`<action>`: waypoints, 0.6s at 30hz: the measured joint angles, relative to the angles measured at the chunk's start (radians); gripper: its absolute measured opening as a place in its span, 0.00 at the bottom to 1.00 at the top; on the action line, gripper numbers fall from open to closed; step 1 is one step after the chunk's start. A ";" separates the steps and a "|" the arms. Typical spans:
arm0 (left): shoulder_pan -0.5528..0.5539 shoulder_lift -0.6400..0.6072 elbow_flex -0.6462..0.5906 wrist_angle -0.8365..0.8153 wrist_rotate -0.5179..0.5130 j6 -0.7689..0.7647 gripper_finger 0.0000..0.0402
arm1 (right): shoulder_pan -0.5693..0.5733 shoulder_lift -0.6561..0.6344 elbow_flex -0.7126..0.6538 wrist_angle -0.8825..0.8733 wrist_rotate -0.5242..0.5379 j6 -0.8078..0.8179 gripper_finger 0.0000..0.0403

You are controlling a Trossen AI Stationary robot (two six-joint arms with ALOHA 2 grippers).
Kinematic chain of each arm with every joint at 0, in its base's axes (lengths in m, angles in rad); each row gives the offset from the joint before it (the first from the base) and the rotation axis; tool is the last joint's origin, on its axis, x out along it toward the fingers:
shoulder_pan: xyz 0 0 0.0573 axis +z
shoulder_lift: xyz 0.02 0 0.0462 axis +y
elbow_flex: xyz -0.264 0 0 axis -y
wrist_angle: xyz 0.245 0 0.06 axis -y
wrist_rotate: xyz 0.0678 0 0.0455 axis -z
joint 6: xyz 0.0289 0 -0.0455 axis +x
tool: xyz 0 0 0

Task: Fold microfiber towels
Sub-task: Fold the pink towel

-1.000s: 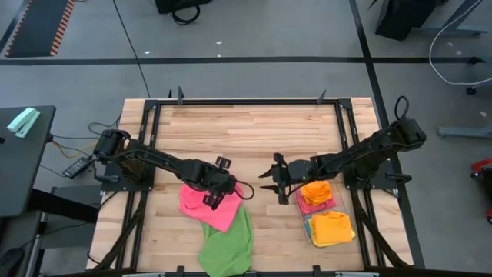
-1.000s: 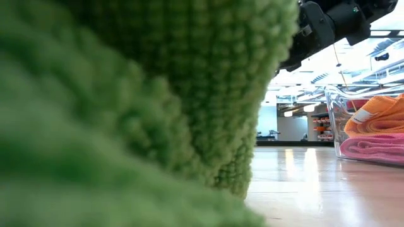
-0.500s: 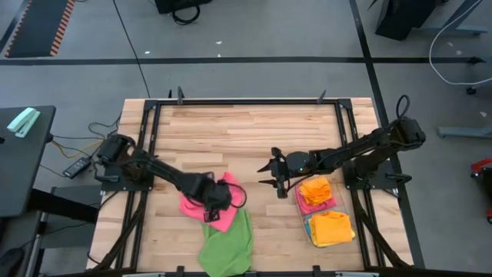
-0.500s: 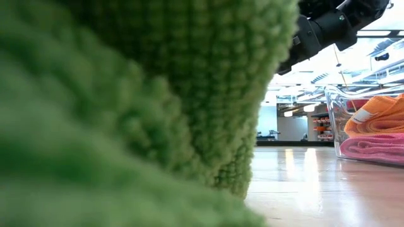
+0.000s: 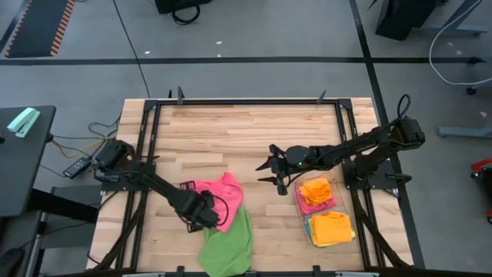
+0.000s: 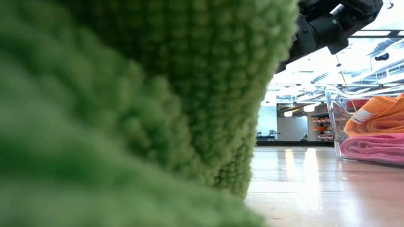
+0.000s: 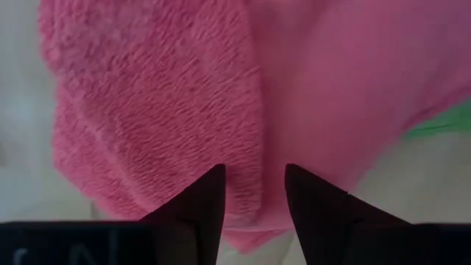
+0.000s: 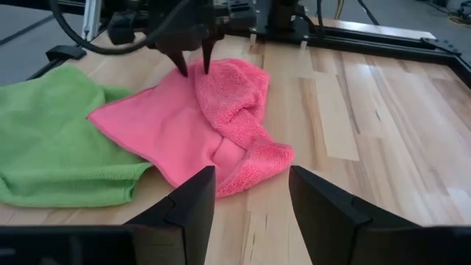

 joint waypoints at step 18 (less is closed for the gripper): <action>0.012 0.029 0.043 -0.117 0.000 0.023 0.04 | 0.000 0.000 0.000 0.010 -0.023 -0.018 0.45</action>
